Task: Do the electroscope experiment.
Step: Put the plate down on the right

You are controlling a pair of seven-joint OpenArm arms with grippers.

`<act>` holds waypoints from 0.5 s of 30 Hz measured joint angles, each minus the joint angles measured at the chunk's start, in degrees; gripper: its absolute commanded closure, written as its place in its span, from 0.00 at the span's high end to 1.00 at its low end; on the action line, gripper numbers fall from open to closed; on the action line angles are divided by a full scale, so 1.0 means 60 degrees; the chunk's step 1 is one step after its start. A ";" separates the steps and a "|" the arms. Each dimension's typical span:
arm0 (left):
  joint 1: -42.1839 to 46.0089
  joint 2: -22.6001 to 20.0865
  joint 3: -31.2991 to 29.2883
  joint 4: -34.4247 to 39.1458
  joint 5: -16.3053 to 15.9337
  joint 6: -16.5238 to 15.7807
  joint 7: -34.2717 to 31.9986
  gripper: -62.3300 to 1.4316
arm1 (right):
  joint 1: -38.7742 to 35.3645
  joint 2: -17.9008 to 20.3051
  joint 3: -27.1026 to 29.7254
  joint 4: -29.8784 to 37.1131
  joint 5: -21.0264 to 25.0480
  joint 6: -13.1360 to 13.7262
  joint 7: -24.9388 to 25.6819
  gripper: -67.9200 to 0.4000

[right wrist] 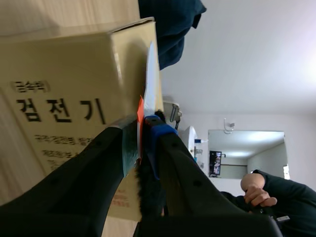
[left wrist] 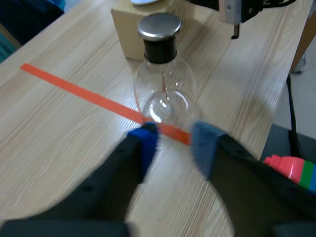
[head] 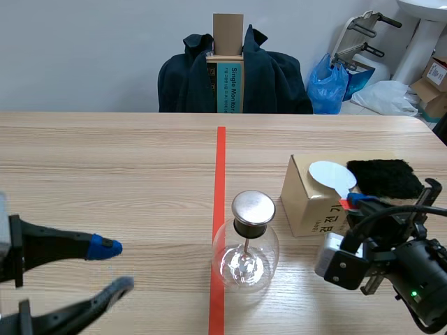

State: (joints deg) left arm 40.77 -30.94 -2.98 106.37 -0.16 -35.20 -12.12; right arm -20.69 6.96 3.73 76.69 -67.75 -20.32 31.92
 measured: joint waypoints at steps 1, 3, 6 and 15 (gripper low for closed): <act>-0.0007 0.0000 0.0000 -0.0022 0.0000 0.0000 0.0000 1.00 | 0.0000 0.0000 0.0000 -0.0044 0.0000 0.0000 -0.0087 0.02; -0.0055 0.0000 0.0000 -0.0036 -0.0025 0.0000 -0.0018 1.00 | 0.0000 0.0000 0.0000 -0.0047 0.0000 -0.0004 -0.0135 0.02; -0.0106 0.0051 0.0000 -0.0051 -0.0036 0.0004 -0.0018 1.00 | 0.0000 0.0004 0.0000 -0.0047 0.0004 -0.0004 -0.0350 0.02; -0.0106 0.0051 0.0004 -0.0087 -0.0044 0.0000 -0.0018 1.00 | 0.0004 0.0000 0.0011 -0.0047 0.0004 -0.0004 -0.0659 0.17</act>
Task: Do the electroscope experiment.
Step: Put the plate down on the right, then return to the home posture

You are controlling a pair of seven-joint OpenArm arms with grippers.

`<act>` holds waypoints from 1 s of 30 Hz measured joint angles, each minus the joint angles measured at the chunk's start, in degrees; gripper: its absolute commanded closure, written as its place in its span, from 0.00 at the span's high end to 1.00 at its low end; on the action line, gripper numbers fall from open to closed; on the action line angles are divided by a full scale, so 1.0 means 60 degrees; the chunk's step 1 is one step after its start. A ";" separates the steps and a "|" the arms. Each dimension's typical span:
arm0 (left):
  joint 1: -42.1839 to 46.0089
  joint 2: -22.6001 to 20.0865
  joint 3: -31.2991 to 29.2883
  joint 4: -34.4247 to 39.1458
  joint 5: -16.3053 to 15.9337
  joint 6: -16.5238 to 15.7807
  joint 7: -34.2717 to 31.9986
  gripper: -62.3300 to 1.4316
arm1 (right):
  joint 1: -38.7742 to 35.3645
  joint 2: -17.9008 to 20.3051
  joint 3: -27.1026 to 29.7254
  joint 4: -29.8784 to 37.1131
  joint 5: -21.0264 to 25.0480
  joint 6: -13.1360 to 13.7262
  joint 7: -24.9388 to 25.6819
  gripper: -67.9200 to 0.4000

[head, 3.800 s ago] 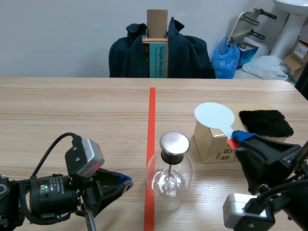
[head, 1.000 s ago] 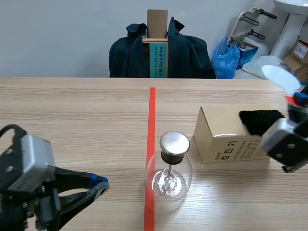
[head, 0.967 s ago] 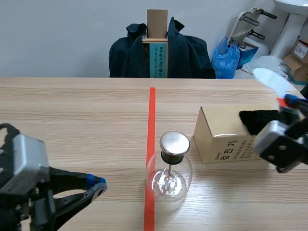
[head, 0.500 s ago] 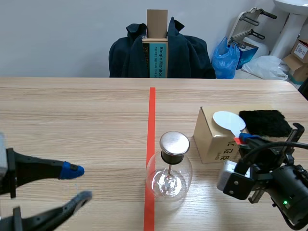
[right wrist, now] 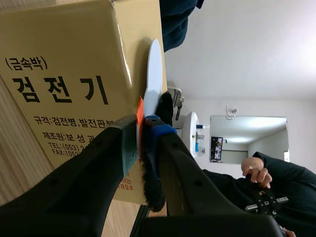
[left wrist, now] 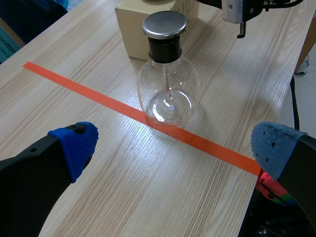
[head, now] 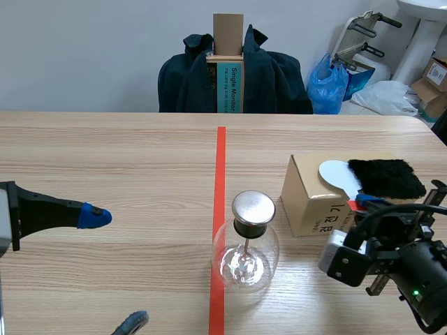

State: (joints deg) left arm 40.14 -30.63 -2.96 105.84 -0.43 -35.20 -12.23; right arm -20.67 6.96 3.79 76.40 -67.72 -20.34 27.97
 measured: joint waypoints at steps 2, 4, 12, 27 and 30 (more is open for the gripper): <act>0.0000 0.0000 0.0000 0.0000 0.0000 0.0000 0.0000 1.00 | 0.0000 0.0000 0.0000 0.0000 0.0007 0.0000 -0.0004 0.38; 0.0000 0.0000 0.0000 0.0000 0.0000 0.0000 0.0000 1.00 | 0.0000 0.0000 0.0000 0.0000 0.0007 0.0004 0.0000 0.62; 0.0000 0.0000 0.0000 0.0000 0.0000 0.0000 0.0000 1.00 | -0.0011 0.0000 -0.0004 0.0000 0.1330 0.0036 0.0069 1.00; 0.0000 0.0000 0.0000 0.0000 0.0000 0.0000 0.0004 1.00 | -0.4936 0.1625 0.0557 0.2809 1.2178 0.2998 0.0168 1.00; 0.0000 0.0000 0.0000 0.0000 0.0000 0.0000 0.0004 1.00 | -0.5293 0.2299 0.0911 0.3756 1.3165 0.4459 0.0863 1.00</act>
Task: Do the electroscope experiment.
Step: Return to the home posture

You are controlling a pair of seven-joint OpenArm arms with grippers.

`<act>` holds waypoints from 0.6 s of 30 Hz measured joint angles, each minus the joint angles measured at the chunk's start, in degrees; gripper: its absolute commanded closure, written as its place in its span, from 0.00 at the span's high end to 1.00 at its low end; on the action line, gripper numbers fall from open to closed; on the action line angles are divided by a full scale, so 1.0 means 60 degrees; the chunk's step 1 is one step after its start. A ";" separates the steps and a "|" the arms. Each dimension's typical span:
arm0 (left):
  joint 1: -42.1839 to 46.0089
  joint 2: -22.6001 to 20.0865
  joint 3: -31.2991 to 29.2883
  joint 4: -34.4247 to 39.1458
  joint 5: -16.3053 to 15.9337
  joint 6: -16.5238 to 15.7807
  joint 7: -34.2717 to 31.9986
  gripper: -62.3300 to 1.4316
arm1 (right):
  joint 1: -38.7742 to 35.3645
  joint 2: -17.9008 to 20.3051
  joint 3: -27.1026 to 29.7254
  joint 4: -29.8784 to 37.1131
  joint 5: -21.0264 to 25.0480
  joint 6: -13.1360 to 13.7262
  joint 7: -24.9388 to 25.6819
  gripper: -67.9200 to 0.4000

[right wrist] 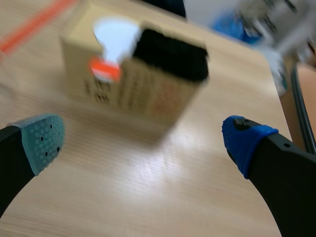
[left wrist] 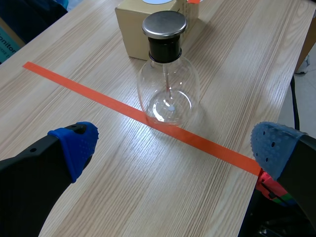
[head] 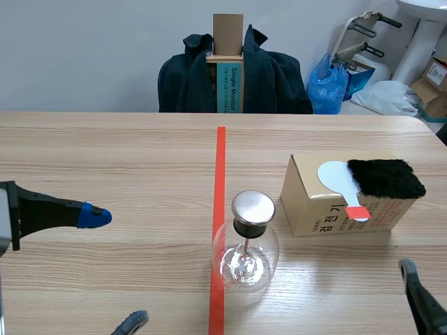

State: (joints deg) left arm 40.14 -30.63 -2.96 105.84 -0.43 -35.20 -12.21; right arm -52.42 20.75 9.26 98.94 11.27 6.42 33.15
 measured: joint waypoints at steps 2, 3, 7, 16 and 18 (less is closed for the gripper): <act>0.0000 0.0000 0.0000 0.0000 0.0000 0.0000 0.0007 1.00 | 0.0138 0.0386 0.0084 0.0565 0.0025 0.0361 -0.0087 1.00; 0.0000 0.0000 0.0000 0.0000 0.0000 0.0000 0.0018 1.00 | 0.0295 0.0525 0.0080 0.0820 0.0015 0.0532 -0.0270 1.00; -0.0004 0.0000 0.0000 0.0000 0.0000 0.0000 0.0109 1.00 | 0.1184 0.0623 0.0051 0.1741 -0.0415 0.1053 -0.1537 1.00; 0.0000 0.0000 0.0000 0.0000 0.0000 0.0000 0.0175 1.00 | 0.2918 0.0568 -0.1257 0.2426 -0.0525 0.1045 -0.4054 1.00; 0.0000 0.0000 0.0000 0.0000 0.0000 0.0000 0.0175 1.00 | 0.2973 0.0565 -0.1592 0.2426 -0.0772 0.1049 -0.4080 1.00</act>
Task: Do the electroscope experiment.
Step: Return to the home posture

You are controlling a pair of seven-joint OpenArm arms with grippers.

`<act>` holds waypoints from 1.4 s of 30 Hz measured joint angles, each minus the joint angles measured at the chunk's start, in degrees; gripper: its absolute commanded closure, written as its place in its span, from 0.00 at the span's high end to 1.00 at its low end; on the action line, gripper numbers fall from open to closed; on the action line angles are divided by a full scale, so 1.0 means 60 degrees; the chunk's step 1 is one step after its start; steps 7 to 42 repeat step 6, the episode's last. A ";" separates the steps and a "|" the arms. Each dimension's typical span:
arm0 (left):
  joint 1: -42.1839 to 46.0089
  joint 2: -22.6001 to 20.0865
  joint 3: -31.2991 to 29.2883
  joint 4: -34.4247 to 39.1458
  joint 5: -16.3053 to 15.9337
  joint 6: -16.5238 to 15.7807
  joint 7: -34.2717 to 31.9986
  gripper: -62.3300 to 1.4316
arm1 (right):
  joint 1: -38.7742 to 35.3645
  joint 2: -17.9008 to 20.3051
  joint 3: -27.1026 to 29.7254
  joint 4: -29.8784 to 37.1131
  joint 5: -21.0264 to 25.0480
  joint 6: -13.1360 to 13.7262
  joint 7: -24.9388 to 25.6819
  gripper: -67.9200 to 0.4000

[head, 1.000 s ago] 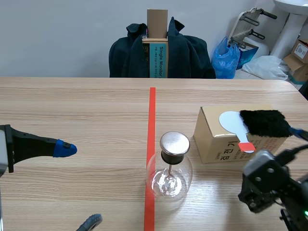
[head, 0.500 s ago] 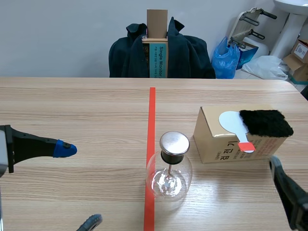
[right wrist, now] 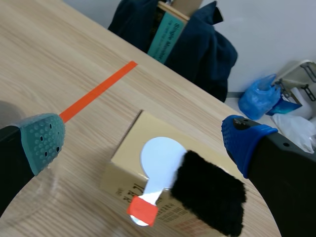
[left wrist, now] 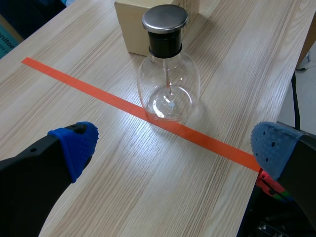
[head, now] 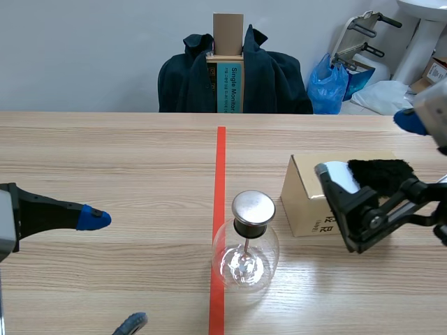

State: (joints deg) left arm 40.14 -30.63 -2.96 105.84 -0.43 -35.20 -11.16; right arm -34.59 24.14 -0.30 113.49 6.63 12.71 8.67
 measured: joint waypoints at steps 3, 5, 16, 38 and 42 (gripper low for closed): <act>0.0000 0.0000 0.0000 0.0000 0.0000 0.0000 0.0004 1.00 | 0.0047 0.0000 -0.0364 -0.0004 -0.0251 0.0004 0.0007 1.00; 0.0000 0.0000 0.0000 0.0000 0.0000 0.0000 0.0004 1.00 | 0.0047 -0.0004 -0.0408 -0.0004 -0.0350 0.0036 0.0015 1.00; 0.0000 0.0000 0.0000 0.0000 0.0000 0.0000 0.0004 1.00 | 0.0047 0.0000 -0.0408 -0.0004 -0.0430 0.0058 0.0015 1.00; 0.0000 0.0000 0.0000 0.0000 0.0000 0.0000 0.0004 1.00 | 0.0047 0.0000 -0.0408 -0.0004 -0.0430 0.0058 0.0015 1.00; 0.0000 0.0000 0.0000 0.0000 0.0000 0.0000 0.0004 1.00 | 0.0047 0.0000 -0.0408 -0.0004 -0.0430 0.0058 0.0015 1.00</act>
